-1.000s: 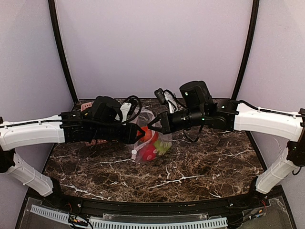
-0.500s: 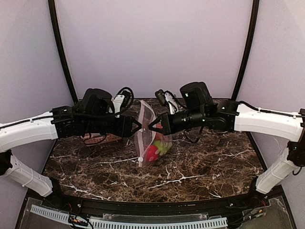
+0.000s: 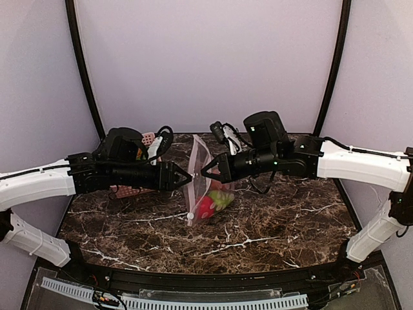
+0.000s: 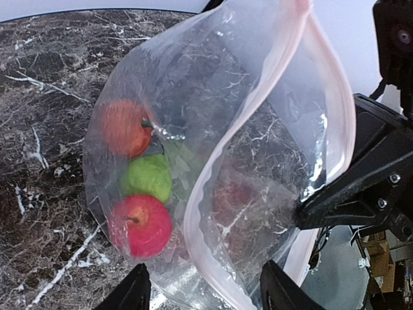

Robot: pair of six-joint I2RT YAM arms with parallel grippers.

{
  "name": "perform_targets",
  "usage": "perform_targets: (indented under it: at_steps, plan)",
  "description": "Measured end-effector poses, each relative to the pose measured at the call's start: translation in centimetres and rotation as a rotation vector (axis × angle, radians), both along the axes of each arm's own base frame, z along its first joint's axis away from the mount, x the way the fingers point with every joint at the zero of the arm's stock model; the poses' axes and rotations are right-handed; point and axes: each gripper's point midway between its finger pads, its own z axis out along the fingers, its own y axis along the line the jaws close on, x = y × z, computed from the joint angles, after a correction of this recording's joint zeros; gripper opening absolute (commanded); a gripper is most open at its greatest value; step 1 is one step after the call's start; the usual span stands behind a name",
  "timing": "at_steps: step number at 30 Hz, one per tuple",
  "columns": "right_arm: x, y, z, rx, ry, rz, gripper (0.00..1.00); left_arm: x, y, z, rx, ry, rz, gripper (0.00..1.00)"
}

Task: Place the food in the zip-top bag and seal the zipper
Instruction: Adjust the zipper food storage bag at the center of the board.

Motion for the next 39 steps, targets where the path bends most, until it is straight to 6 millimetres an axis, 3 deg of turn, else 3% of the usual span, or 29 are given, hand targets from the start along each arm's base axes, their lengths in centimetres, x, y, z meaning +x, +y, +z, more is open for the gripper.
perform_targets:
  at_steps: [5,11,17,21,28,34,39]
  plan:
    - [0.0,0.0,-0.1,0.0,0.003,-0.001,0.0,0.3,-1.1,-1.6,0.0,0.049,-0.016,0.57]
    - [-0.1,-0.1,0.0,0.002,0.004,-0.004,0.0,0.6,-1.7,-2.5,0.005,0.071,-0.016,0.48]
    - [-0.1,-0.2,0.1,0.003,0.002,-0.007,0.0,0.9,-2.2,-3.6,0.014,0.095,-0.015,0.3]
    - [0.0,-0.3,0.1,0.002,-0.001,-0.012,0.0,1.1,-2.6,-3.4,-0.004,0.085,-0.024,0.05]
    - [0.6,-1.4,-0.5,-0.06,0.005,-0.075,0.0,2.4,-3.0,0.8,-0.011,-0.016,-0.019,0.01]
    - [1.7,-3.8,1.2,-0.131,-0.026,-0.185,0.0,4.3,-1.9,5.2,0.081,-0.15,0.034,0.01]
    - [2.3,-5.8,1.8,-0.186,-0.049,-0.262,0.0,5.2,-0.5,5.8,0.169,-0.214,0.076,0.01]
